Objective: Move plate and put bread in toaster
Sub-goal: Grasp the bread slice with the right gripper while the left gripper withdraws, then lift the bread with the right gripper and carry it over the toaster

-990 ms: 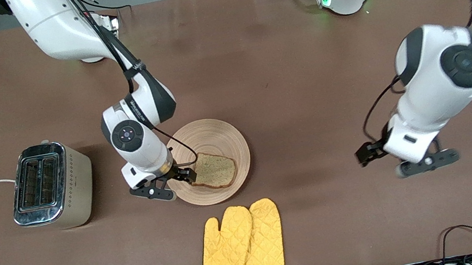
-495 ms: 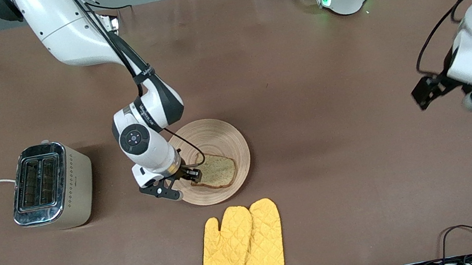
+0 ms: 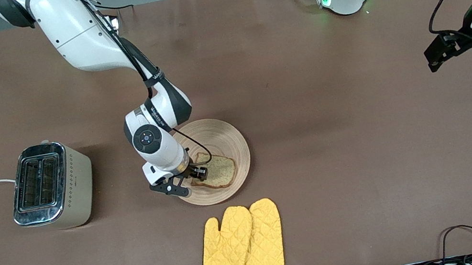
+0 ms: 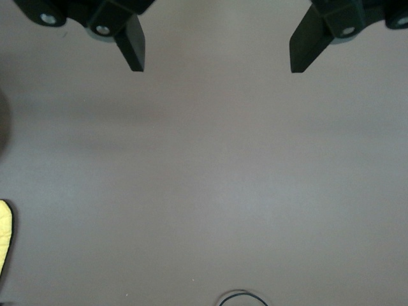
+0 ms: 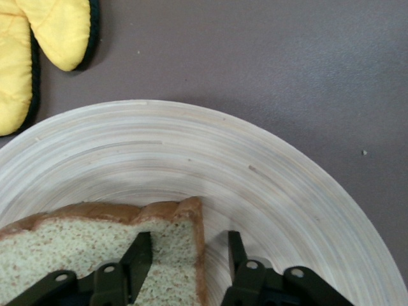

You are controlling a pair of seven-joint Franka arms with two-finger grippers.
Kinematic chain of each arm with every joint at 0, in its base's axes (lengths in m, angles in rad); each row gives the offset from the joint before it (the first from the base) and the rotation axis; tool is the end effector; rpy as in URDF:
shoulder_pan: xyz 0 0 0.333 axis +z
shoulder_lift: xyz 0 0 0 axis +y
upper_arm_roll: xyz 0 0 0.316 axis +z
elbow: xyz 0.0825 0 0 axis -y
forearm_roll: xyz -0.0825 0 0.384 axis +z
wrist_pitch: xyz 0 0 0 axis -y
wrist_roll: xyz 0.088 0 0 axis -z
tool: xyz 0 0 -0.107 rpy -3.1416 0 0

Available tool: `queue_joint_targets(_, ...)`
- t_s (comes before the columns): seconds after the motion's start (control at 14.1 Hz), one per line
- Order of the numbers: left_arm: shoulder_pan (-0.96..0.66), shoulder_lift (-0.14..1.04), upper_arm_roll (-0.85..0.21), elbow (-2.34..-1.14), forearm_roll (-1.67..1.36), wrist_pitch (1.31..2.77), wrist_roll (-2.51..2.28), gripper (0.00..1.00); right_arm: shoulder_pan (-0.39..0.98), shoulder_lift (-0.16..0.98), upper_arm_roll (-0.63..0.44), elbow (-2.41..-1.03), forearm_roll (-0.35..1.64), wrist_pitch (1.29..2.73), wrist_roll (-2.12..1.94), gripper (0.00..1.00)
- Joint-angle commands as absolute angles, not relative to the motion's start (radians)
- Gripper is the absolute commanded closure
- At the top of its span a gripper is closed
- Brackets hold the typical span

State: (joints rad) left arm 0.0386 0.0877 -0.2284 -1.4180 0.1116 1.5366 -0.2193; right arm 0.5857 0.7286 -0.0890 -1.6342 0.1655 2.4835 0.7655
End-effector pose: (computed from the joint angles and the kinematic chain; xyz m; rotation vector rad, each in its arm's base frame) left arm 0.5714 -0.0905 0.6453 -3.0571 -0.0556 -0.0780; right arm 0.6126 0.3406 0.2045 -2.9734 0.5523 -0.1073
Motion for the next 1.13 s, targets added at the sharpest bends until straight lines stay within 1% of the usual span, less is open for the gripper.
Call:
queue_joint_targets(0.0, 0.041, 0.013, -0.216, -1.475, 0.071, 1.519, -0.187, 0.00, 0.601, 0.735, -0.089, -1.655, 0.201, 2.510, 0.775, 0.61)
queue_joint_targets(0.21, 0.064, -0.020, -0.215, -1.511, 0.051, 1.519, -0.176, 0.00, 0.604, 0.738, -0.089, -1.654, 0.261, 2.519, 0.775, 0.92)
queue_joint_targets(0.28, 0.066, -0.023, -0.215, -1.512, 0.051, 1.517, -0.176, 0.00, 0.601, 0.738, -0.089, -1.654, 0.262, 2.516, 0.773, 0.98)
queue_joint_targets(0.49, 0.075, -0.012, -0.218, -1.502, 0.052, 1.516, -0.176, 0.00, 0.595, 0.729, -0.094, -1.646, 0.250, 2.484, 0.753, 1.00)
queue_joint_targets(0.71, 0.074, -0.012, -0.219, -1.499, 0.051, 1.525, -0.176, 0.00, 0.594, 0.697, -0.107, -1.608, 0.195, 2.349, 0.755, 1.00)
queue_joint_targets(0.78, 0.075, -0.012, -0.219, -1.499, 0.051, 1.525, -0.176, 0.00, 0.592, 0.683, -0.118, -1.583, 0.152, 2.292, 0.755, 1.00)
queue_joint_targets(0.99, 0.075, -0.012, -0.219, -1.497, 0.048, 1.525, -0.176, 0.00, 0.589, 0.660, -0.146, -1.449, 0.052, 2.047, 0.733, 1.00)
queue_joint_targets(1.06, 0.075, -0.012, -0.218, -1.497, 0.034, 1.526, -0.176, 0.00, 0.589, 0.660, -0.156, -1.392, 0.020, 1.946, 0.698, 1.00)
